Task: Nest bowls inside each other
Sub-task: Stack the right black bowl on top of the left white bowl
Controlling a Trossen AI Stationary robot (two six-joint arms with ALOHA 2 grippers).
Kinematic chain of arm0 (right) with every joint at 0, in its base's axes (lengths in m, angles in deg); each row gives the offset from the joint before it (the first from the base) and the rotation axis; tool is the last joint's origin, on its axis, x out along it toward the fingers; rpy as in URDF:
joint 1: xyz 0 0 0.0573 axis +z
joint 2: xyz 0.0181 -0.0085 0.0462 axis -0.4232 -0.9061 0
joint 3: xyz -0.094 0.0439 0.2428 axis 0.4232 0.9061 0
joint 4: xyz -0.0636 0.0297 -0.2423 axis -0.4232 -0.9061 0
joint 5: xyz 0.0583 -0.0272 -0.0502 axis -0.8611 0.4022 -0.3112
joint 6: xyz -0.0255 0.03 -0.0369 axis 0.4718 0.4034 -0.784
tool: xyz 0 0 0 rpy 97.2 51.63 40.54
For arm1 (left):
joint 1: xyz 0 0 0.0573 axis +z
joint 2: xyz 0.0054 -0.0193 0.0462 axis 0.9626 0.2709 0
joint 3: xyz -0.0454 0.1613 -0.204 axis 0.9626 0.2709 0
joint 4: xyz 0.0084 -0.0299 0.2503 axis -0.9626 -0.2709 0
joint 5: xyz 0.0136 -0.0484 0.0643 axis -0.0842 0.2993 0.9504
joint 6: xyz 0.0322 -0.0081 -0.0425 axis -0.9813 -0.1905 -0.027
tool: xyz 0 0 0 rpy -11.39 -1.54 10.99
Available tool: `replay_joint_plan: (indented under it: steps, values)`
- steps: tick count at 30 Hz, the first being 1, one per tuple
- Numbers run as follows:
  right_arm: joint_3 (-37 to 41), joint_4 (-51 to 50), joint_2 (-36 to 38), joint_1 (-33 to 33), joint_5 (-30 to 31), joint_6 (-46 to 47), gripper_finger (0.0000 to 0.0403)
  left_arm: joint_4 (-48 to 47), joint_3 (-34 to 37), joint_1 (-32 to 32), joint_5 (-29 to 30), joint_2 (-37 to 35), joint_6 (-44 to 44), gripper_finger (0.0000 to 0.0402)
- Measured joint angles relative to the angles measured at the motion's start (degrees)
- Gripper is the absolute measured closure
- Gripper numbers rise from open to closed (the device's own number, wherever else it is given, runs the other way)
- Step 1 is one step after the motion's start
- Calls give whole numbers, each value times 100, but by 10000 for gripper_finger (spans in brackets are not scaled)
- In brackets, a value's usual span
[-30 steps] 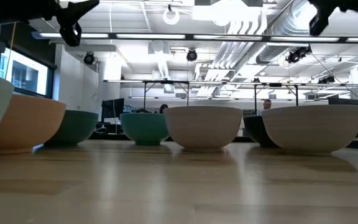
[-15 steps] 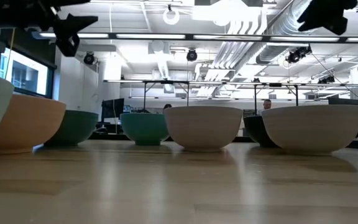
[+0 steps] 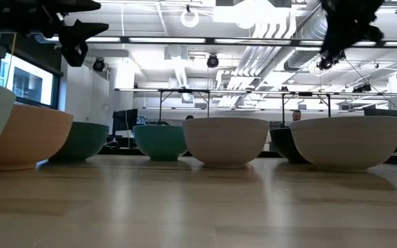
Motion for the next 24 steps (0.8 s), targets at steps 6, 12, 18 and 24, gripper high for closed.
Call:
replay_joint_plan:
  steps: [6,12,18,24]
  values:
    - [0,-661,-194,-869,-42,537,292,-18,0,0,0,0,-17,236]
    - [0,-428,-591,-1617,-651,355,292,-208,0,0,96,0,-19,236]
    - [0,-385,-1358,-2403,-1521,-64,292,-219,0,0,103,0,-19,236]
    - [0,-356,-2091,-3163,-2121,-841,292,-223,0,0,101,0,-19,236]
